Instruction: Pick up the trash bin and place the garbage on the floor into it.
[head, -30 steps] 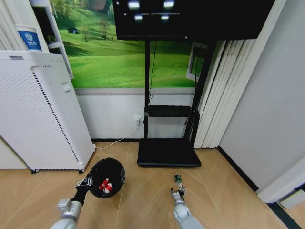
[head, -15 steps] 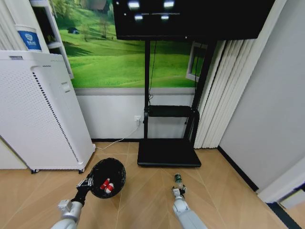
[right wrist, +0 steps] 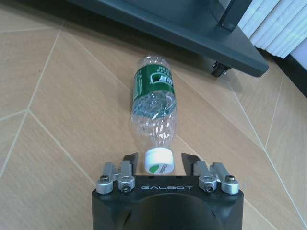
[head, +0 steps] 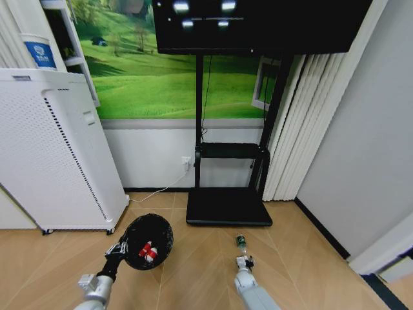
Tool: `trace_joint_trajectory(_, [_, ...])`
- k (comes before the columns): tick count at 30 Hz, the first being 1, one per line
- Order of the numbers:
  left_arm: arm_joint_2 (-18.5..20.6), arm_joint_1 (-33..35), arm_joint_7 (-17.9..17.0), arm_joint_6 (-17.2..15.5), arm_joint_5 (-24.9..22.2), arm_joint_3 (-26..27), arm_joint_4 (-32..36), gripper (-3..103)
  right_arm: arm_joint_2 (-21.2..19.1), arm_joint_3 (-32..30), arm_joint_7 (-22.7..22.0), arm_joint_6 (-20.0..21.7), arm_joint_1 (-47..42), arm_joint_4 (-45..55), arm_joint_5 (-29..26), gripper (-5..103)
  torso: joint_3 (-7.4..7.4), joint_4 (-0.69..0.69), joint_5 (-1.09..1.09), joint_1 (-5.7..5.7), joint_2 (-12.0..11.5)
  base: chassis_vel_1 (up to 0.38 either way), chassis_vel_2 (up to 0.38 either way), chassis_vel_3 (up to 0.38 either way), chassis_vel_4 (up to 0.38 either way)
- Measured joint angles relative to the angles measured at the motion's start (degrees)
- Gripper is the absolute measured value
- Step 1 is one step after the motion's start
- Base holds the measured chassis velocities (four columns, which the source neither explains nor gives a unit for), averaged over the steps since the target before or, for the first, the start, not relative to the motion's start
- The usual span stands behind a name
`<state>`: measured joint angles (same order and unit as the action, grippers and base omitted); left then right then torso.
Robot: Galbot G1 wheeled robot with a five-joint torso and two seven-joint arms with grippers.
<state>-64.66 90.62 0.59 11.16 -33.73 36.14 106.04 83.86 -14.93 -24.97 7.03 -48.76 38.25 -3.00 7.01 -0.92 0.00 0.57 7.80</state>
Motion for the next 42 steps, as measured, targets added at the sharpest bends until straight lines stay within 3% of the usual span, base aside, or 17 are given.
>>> trace_joint_trajectory(3, [-0.1,0.4,0.0,0.1,-0.1,0.1,0.7,7,0.6,0.2,-0.3,1.1,0.8,-0.7,-0.9,37,0.00,0.00,0.00,0.00,0.0,0.000,0.000,0.000,0.000])
trace_joint_trajectory(6, [-0.4,0.7,0.1,0.2,-0.2,0.4,1.0,7,0.8,0.2,-0.4,1.4,1.1,-1.1,-0.9,28,0.00,0.01,0.00,0.00,0.0,0.000,0.000,0.000,0.000])
trace_joint_trajectory(42, [0.1,0.0,0.1,0.3,-0.4,0.1,-0.2,7,0.5,0.1,-1.7,0.0,-1.1,0.7,-3.6,28,0.00,0.00,0.00,0.00,0.0,0.000,0.000,0.000,0.000])
